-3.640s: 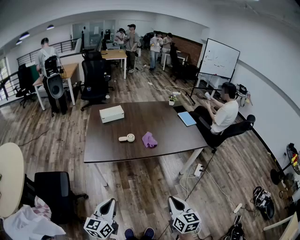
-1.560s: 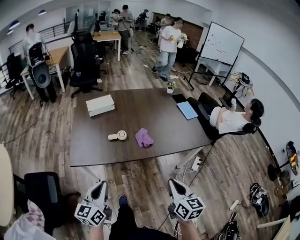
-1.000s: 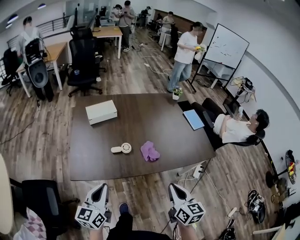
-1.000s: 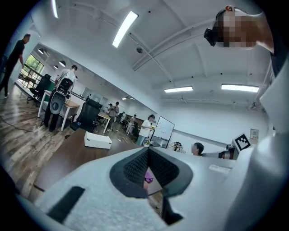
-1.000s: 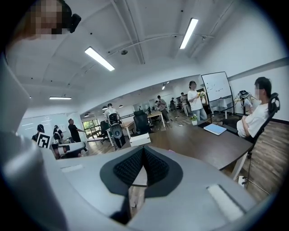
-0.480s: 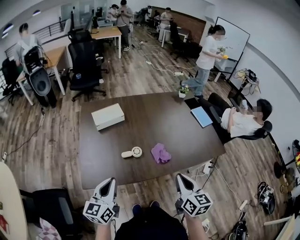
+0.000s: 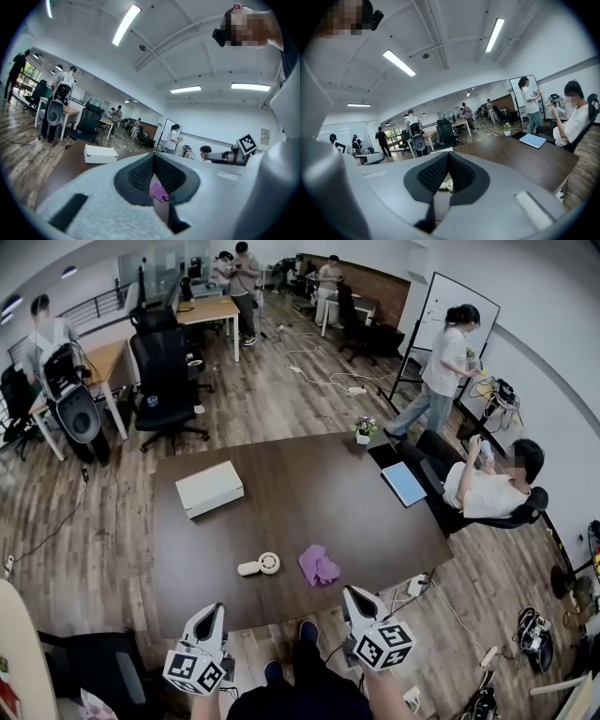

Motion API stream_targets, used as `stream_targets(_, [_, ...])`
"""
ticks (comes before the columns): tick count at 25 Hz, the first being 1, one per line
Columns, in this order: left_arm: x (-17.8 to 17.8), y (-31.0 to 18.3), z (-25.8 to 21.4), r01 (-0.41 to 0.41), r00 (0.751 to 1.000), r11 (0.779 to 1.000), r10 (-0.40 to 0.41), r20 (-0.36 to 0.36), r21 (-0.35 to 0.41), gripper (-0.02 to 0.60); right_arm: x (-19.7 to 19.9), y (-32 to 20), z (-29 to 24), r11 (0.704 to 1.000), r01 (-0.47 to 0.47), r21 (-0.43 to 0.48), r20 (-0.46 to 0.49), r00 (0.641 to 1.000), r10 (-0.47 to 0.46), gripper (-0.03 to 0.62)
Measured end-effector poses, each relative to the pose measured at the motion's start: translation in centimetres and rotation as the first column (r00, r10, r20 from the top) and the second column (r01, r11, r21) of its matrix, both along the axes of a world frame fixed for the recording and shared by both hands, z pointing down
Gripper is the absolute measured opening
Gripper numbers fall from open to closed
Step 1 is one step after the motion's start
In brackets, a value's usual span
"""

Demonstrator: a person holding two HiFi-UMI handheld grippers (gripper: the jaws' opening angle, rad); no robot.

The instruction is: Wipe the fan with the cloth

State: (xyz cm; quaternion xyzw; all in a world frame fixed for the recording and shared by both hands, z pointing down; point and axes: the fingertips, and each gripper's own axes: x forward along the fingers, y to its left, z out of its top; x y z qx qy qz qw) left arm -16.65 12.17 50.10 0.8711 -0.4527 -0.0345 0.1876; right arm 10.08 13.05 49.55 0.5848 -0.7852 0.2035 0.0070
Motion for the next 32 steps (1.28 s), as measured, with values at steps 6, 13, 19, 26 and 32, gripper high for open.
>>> stream_targets(6, [2.5, -5.0, 0.7, 0.022, 0.999, 1.000, -0.023, -0.038, -0.015, -0.002, 3.1, -5.3, 1.0, 0.999, 0.025, -0.020, -0.001, 1.000, -0.025, 0.012])
stream_targets(13, [5.4, -11.2, 0.7, 0.099, 0.995, 0.995, -0.099, -0.017, -0.013, -0.002, 7.7, -12.8, 1.1, 0.997, 0.082, -0.012, -0.024, 0.996, -0.082, 0.012])
stream_targets(19, [5.8, -13.9, 0.5, 0.173, 0.984, 0.985, -0.174, 0.034, 0.021, -0.002, 9.5, -17.1, 2.0, 0.988, 0.153, -0.009, -0.060, 0.986, -0.153, 0.012])
stream_targets(26, [3.2, -15.1, 2.4, 0.217, 0.975, 0.976, -0.215, 0.062, -0.017, -0.002, 6.7, -19.4, 4.4, 0.976, 0.207, -0.061, -0.047, 0.977, -0.210, 0.012])
stream_targets(32, [2.6, -16.4, 4.6, 0.142, 0.984, 0.990, -0.138, 0.114, -0.024, -0.002, 4.6, -20.0, 8.0, 0.969, 0.204, -0.143, -0.089, 0.972, -0.218, 0.012])
